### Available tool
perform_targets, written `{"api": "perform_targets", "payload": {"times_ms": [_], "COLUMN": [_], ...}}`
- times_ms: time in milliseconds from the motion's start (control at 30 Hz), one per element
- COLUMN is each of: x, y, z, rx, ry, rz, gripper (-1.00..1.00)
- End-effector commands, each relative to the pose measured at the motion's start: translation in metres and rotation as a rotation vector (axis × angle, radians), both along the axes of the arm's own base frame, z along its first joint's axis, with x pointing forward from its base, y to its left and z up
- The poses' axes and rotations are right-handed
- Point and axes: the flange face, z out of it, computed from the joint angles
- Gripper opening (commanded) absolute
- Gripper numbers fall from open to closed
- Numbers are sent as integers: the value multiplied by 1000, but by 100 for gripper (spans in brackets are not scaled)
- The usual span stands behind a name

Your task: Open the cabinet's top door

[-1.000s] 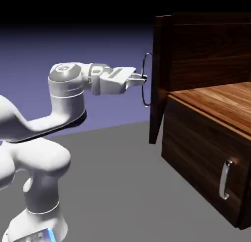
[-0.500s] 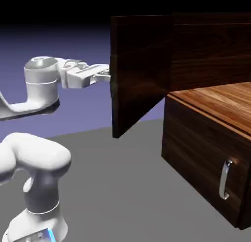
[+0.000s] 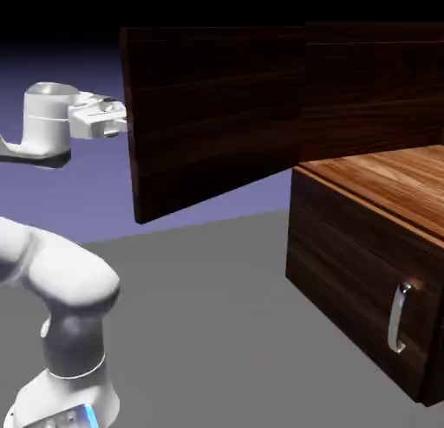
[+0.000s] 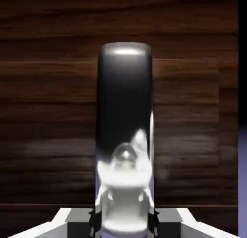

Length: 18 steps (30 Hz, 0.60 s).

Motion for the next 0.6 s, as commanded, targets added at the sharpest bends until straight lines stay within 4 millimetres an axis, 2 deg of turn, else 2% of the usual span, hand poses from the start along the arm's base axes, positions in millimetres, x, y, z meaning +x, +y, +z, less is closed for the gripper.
{"api": "perform_targets", "payload": {"times_ms": [0,267,567], "x": [-1,-1,6], "y": [10,78,126], "z": [0,0,-1], "rx": [0,0,0], "ry": [0,0,5], "rz": [-21,-157,-255], "gripper": [-100,-100,-100]}}
